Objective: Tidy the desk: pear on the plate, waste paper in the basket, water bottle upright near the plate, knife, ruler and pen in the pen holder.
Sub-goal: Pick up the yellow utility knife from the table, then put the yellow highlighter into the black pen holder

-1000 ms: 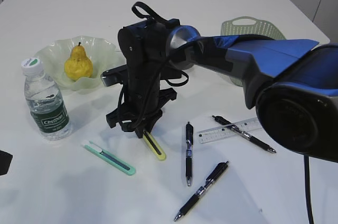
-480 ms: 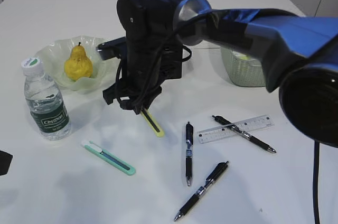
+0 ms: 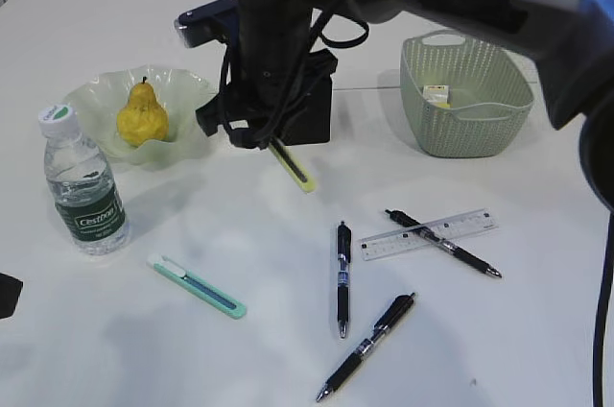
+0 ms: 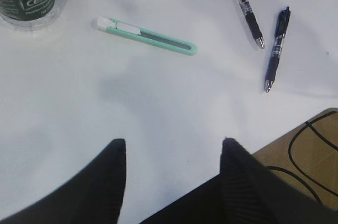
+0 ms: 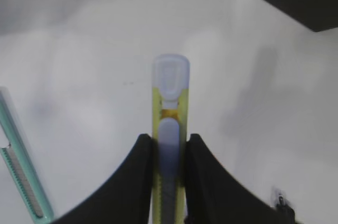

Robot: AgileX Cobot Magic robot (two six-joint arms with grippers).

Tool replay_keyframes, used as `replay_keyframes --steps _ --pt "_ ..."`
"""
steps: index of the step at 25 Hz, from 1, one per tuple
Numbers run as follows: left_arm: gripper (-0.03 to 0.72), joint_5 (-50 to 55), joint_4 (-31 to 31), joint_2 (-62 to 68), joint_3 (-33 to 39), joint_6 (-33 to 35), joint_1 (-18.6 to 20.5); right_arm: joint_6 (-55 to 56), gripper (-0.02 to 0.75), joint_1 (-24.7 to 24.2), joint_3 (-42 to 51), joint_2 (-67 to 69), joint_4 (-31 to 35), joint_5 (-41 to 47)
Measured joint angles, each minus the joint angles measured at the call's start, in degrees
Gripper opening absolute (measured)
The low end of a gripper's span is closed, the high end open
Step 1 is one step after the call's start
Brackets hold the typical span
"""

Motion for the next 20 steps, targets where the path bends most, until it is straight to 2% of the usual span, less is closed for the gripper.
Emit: replay_keyframes --steps 20 --pt "0.401 0.0 0.0 0.0 0.0 0.0 0.0 7.5 0.152 0.0 -1.3 -6.3 -9.4 0.9"
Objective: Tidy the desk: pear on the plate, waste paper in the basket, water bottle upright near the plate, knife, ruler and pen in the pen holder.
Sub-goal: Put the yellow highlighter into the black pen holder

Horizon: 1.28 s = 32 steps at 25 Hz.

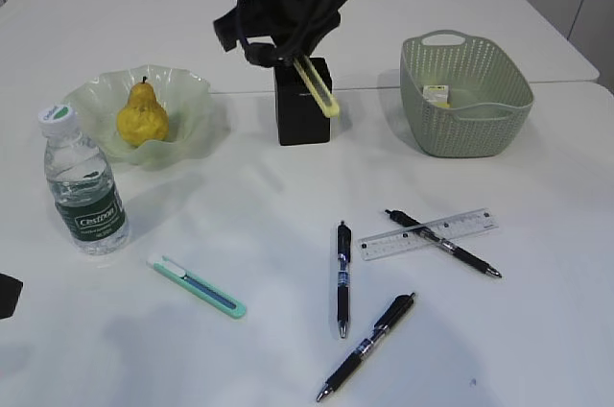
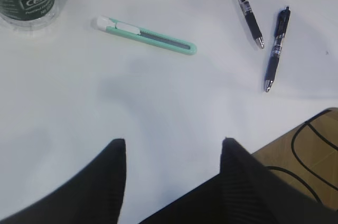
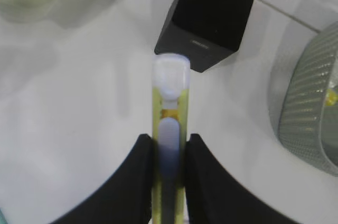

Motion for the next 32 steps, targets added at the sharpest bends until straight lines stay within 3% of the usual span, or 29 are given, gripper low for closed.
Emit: replay_keyframes --steps 23,32 --pt "0.401 0.1 0.0 0.0 0.0 0.0 0.0 1.4 0.152 -8.1 -1.8 -1.2 -2.1 -5.0" --pt "0.401 -0.7 0.0 0.0 0.0 0.0 0.0 1.3 0.151 -8.7 -1.8 -1.2 -1.8 -16.5"
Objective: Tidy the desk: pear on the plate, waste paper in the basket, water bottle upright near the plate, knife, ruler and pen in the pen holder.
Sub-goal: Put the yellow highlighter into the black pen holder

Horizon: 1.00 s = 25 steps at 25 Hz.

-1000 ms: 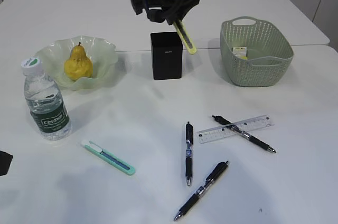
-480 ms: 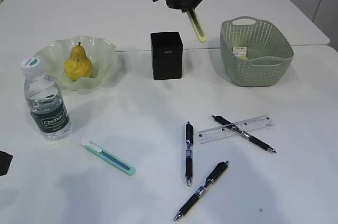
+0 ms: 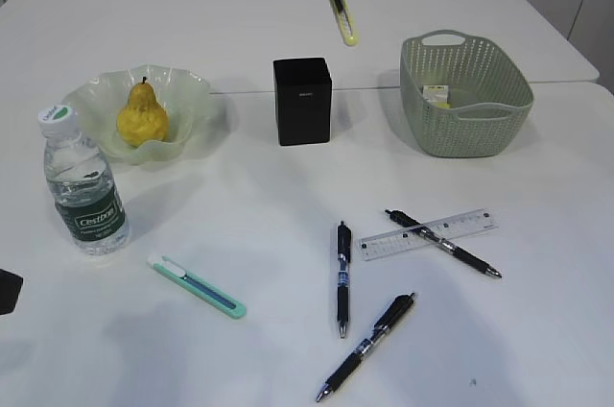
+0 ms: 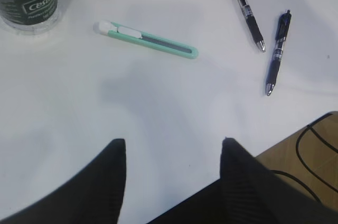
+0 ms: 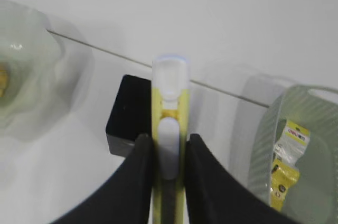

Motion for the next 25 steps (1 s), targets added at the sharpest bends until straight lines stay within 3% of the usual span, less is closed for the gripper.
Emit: replay_keyframes --steps 12,25 --pt "0.401 -1.0 0.2 0.0 0.0 0.0 0.0 0.0 0.151 0.0 0.0 4.0 0.2 -9.9" --pt "0.401 -2.4 0.2 0.0 0.0 0.0 0.0 -0.3 0.150 -0.9 0.0 3.6 1.2 -10.0"
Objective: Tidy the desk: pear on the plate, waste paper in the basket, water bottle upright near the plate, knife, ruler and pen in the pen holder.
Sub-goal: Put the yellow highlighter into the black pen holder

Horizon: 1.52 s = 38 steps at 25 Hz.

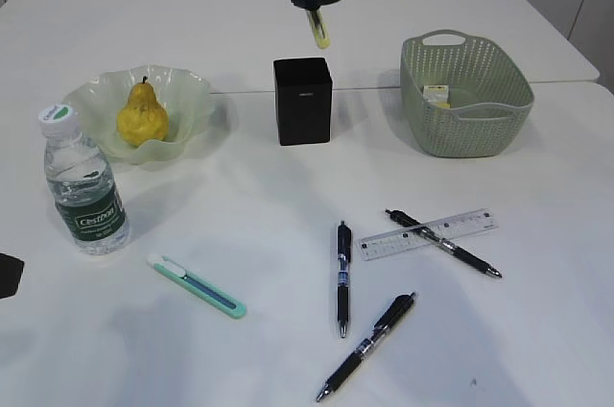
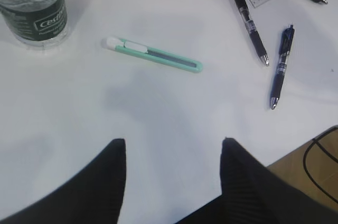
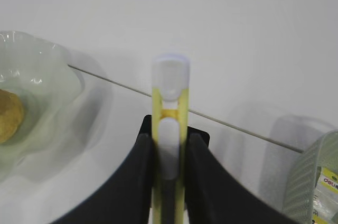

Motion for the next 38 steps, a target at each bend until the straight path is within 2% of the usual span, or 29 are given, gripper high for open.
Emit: replay_keyframes --steps 7,15,38 --pt "0.401 -1.1 0.0 0.0 0.0 0.0 0.0 -4.3 0.150 -2.6 0.0 -2.1 5.0 -0.9" --pt "0.401 -1.5 0.0 0.0 0.0 0.0 0.0 -6.5 0.149 -3.9 0.0 0.2 8.1 -7.6" --pt "0.401 -6.0 0.2 0.0 0.0 0.0 0.0 -7.3 0.149 -4.7 1.1 9.9 8.9 -21.6"
